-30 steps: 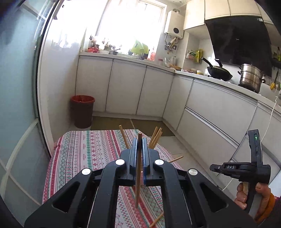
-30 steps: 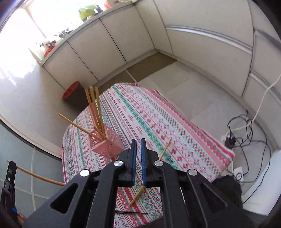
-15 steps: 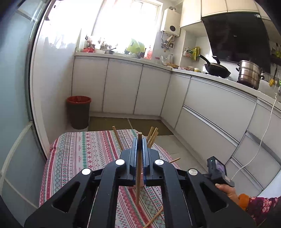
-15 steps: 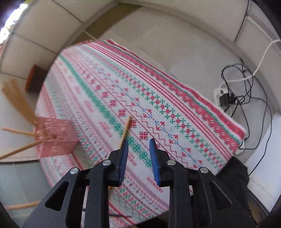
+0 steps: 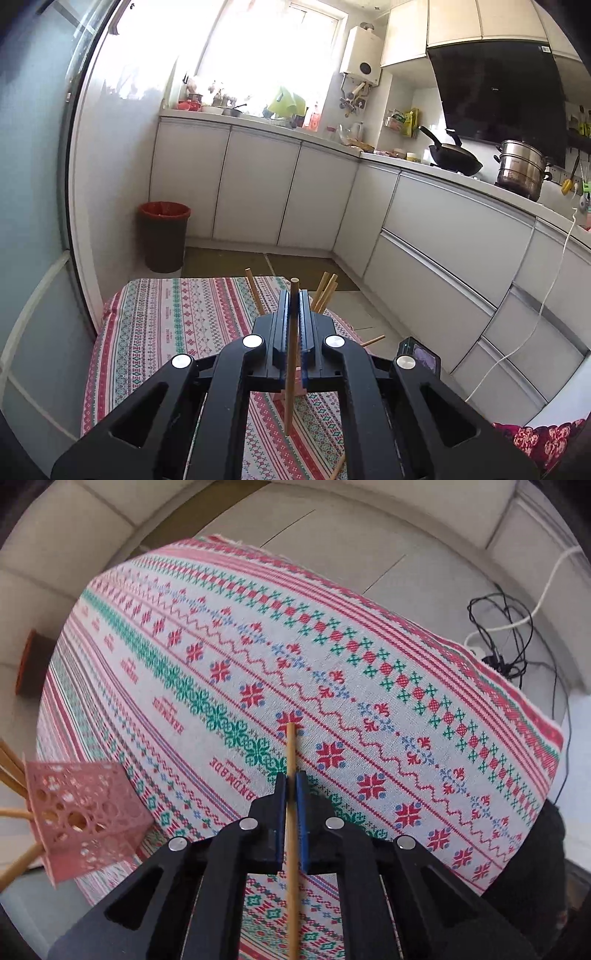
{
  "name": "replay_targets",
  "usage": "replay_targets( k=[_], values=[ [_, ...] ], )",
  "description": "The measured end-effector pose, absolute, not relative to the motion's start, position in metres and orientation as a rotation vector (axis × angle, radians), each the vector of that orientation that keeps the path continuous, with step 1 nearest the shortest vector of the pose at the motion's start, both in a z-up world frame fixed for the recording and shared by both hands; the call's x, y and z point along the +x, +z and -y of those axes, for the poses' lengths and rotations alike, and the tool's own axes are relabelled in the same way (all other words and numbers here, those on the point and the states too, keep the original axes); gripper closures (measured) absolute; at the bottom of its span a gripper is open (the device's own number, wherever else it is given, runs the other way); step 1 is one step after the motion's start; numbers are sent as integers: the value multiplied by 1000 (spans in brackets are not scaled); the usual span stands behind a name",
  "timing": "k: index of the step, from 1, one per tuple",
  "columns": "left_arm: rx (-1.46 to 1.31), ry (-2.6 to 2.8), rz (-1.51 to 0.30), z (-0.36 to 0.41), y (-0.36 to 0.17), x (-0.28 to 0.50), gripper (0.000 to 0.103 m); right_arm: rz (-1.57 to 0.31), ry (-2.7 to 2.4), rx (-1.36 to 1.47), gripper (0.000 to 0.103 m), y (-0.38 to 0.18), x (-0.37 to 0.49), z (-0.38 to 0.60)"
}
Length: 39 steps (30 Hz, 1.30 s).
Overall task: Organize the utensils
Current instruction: 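Carry both chopsticks over the pink cup and open both tools to drop them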
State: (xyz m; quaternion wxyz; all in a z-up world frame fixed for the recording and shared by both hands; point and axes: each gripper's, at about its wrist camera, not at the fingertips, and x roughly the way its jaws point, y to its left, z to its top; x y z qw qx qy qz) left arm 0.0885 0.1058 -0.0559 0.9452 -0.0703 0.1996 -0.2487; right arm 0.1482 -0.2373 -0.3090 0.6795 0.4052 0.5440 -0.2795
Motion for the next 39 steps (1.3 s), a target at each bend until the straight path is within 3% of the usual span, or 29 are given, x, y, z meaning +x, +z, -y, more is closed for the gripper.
replay_targets(
  k=[5,21,31,39],
  values=[
    [-145,-505,-390,-105,-50,82,99,-1082,-563,918,97,-267,122,249],
    [-131,-506,-379,-75,-17,79,99,-700,-381,558,97,-79,42,231],
    [-110,-476,-323,-48,18,116,99,-521,-237,534,97,28,62,233],
    [-131,-456,-322,-42,14,154,99,-500,-148,472,97,56,99,195]
  ],
)
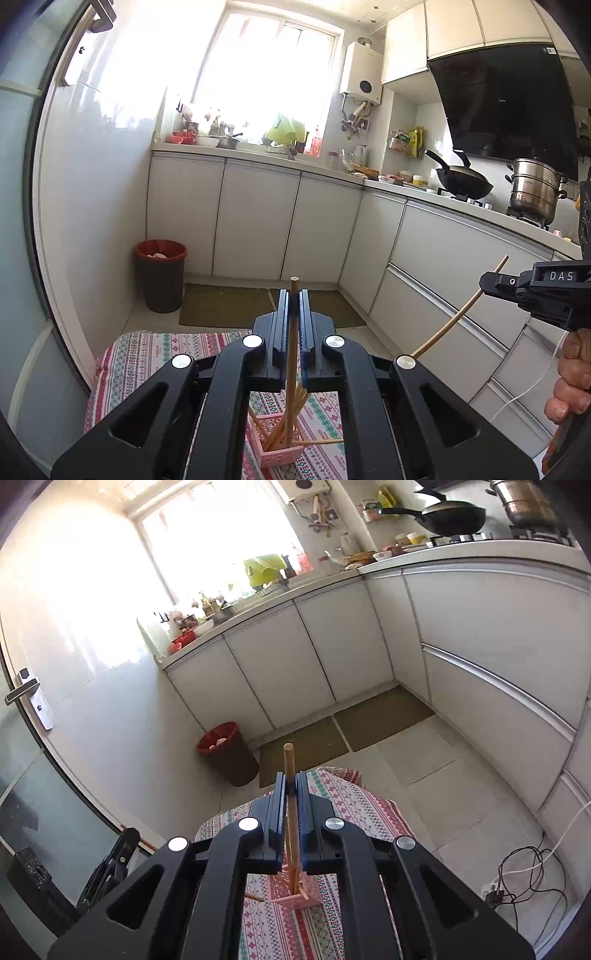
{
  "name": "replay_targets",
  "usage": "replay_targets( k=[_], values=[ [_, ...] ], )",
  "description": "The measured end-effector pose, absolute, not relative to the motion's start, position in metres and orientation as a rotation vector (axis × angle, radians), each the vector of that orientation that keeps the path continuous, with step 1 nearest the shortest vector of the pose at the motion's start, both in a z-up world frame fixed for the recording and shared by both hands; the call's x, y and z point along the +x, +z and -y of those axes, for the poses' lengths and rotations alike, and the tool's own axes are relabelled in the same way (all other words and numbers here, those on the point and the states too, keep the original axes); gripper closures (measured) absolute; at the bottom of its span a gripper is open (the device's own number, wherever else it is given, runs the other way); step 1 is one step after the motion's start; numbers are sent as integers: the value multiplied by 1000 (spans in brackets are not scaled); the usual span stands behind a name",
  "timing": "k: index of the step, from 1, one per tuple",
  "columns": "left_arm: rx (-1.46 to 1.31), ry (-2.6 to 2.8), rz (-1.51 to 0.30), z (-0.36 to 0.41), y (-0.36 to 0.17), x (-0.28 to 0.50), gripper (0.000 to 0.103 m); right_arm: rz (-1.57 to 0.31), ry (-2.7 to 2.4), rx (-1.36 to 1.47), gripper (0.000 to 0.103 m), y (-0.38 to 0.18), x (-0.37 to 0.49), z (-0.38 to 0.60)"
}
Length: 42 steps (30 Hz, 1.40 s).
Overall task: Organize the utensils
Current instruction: 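Carry both chopsticks over the pink cup and open both tools to drop them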
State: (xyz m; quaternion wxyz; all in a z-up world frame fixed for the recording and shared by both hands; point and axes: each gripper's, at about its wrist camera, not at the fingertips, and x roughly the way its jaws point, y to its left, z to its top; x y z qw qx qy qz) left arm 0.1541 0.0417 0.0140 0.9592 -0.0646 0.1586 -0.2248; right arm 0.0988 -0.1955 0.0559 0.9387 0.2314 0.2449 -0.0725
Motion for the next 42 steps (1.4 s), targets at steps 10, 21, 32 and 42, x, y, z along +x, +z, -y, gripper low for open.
replay_targets(
  k=[10,21,32,42],
  values=[
    [-147,-429,-447,-38,-46,209,98,-568,-142,373,97,9,145,156],
    [-283,-321,-390,-103,-24,193,60,-631,-140,324,97,-21,162,134],
    [-289,-295,-408,-117,-22,187,57,-677,-141,270,76,-49,181,112],
    [-168,-232,-413,-100,-23,169,37,-640,-216,193,59,-38,154,103]
  ],
)
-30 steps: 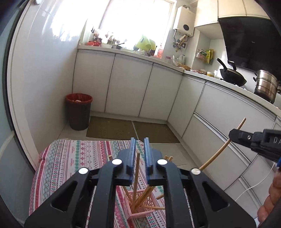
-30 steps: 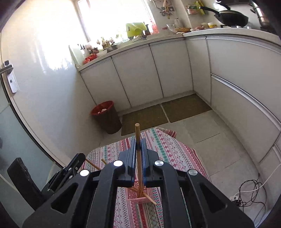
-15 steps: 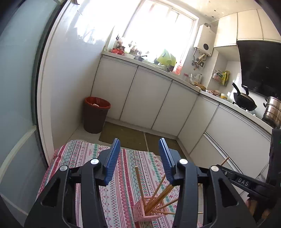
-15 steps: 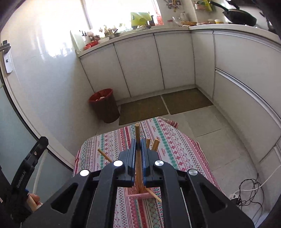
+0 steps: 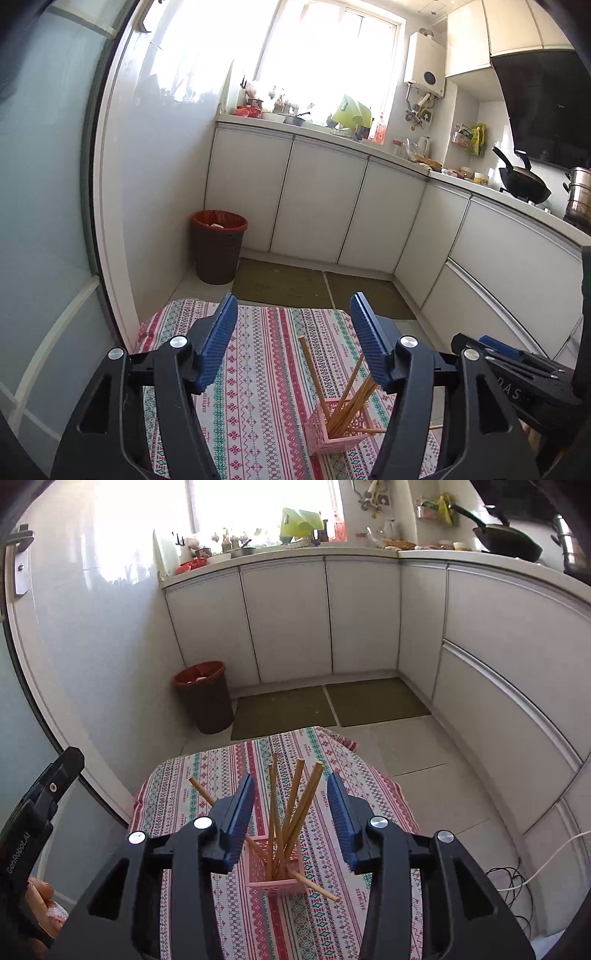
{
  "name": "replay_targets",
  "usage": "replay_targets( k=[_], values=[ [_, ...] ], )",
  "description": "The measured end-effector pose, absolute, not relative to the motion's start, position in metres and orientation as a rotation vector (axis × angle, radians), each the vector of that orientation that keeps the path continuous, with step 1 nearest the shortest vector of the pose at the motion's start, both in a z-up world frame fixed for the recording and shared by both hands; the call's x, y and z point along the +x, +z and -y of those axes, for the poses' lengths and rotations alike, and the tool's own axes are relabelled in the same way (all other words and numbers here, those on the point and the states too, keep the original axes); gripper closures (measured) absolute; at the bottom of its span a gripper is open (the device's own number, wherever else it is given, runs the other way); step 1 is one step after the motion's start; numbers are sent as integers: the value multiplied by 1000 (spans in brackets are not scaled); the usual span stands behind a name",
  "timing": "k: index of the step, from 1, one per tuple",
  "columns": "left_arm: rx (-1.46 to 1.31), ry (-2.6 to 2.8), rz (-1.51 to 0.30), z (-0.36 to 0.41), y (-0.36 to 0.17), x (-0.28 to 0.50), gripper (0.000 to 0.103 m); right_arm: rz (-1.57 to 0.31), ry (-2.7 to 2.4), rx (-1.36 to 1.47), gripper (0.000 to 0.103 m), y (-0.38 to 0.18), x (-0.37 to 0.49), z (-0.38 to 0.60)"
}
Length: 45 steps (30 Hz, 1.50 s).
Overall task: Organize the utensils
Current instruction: 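Carry both chopsticks over the pink cup and open both tools to drop them, then move the open left tool down to the black chopsticks on the cloth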
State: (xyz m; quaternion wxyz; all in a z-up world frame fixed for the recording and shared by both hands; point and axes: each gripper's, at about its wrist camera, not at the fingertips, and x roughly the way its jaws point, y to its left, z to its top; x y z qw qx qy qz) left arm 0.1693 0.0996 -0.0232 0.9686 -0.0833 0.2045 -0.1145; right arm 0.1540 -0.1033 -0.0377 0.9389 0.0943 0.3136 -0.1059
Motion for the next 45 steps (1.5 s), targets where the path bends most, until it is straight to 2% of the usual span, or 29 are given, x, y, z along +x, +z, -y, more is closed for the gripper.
replay_targets(
  k=[2,6,9,12,15,22,30,34,45],
  values=[
    [-156,-225,-413,-100,-26,163,31,-645,-226,188,54,-36,149,103],
    [-143,-200,-422,-104,-34,148,19,-614,-273,164,32,-37,131,101],
    [-134,-179,-441,-108,-40,140,11,-599,-308,125,22,-42,116,96],
    [-109,-174,-464,-110,-46,131,7,-591,-324,105,10,-48,100,93],
    [-30,-195,-531,-109,-59,123,7,-611,-294,128,8,-59,80,92],
    [206,-327,-811,-100,-130,112,7,-683,-228,202,7,-100,17,103],
    [597,-586,-1008,-34,-224,61,7,-930,-293,402,7,-178,-26,161],
    [799,-653,-1029,-10,-263,39,10,-1009,-306,501,7,-202,-42,178],
    [819,-635,-1095,-12,-306,63,9,-1063,-337,539,7,-219,-49,187]
  ],
)
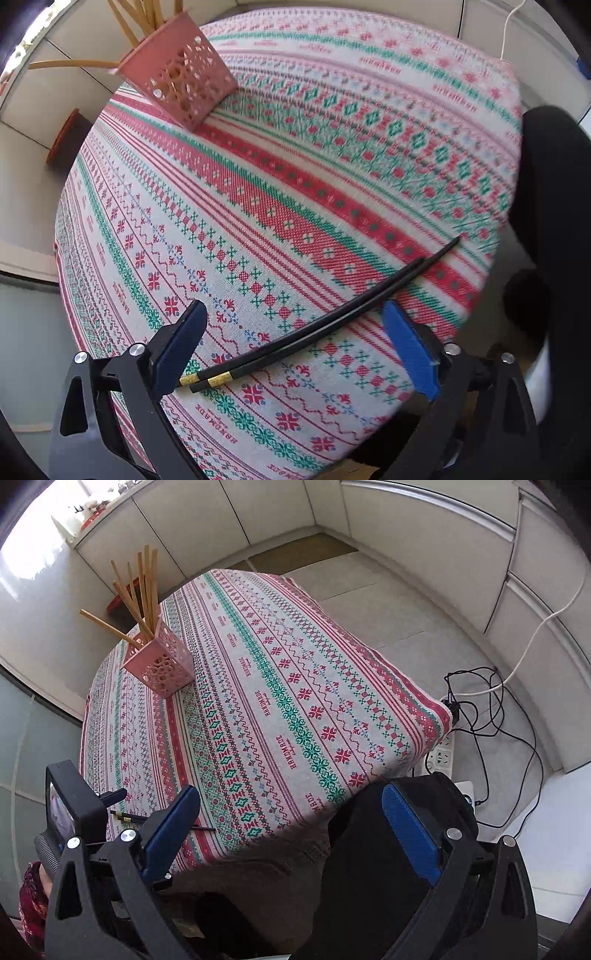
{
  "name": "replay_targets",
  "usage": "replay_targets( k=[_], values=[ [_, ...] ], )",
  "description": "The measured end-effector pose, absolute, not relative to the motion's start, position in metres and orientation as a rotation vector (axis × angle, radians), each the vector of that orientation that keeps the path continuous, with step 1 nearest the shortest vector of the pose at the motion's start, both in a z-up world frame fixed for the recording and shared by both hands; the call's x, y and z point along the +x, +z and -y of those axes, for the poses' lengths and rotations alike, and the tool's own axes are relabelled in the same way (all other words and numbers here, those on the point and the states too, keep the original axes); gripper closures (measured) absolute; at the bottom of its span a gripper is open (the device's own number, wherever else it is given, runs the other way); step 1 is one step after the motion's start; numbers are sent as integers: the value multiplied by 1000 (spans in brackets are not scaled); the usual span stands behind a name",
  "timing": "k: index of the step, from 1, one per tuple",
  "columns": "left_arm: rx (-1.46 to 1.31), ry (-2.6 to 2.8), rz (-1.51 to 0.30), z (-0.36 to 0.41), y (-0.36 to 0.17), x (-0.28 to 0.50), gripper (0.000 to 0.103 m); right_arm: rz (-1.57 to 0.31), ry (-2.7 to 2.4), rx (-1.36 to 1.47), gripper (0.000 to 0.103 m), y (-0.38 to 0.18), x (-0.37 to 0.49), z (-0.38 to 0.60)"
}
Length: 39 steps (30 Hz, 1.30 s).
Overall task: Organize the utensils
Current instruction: 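Move the open left tool down to the black chopsticks on the cloth, then close the left tool around the black chopsticks near their middle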
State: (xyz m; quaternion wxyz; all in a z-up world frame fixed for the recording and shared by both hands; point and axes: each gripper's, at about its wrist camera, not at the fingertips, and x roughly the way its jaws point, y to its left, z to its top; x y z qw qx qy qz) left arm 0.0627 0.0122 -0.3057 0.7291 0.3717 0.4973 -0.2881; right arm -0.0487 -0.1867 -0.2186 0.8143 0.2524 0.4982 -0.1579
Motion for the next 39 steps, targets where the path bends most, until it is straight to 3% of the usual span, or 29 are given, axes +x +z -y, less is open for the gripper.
replay_targets(
  k=[5,8,13,39],
  values=[
    [774,-578,-1035,-9,-303,85,11,-1102,-353,553,7,-231,-39,186],
    [699,-589,-1055,-9,-293,103,24,-1127,-351,553,7,-238,-34,184],
    [607,-595,-1073,-24,-287,125,24,-1145,-350,548,7,-245,-26,183],
    [712,-650,-1057,-8,-299,110,25,-1211,-353,590,7,-268,-19,188]
  ],
)
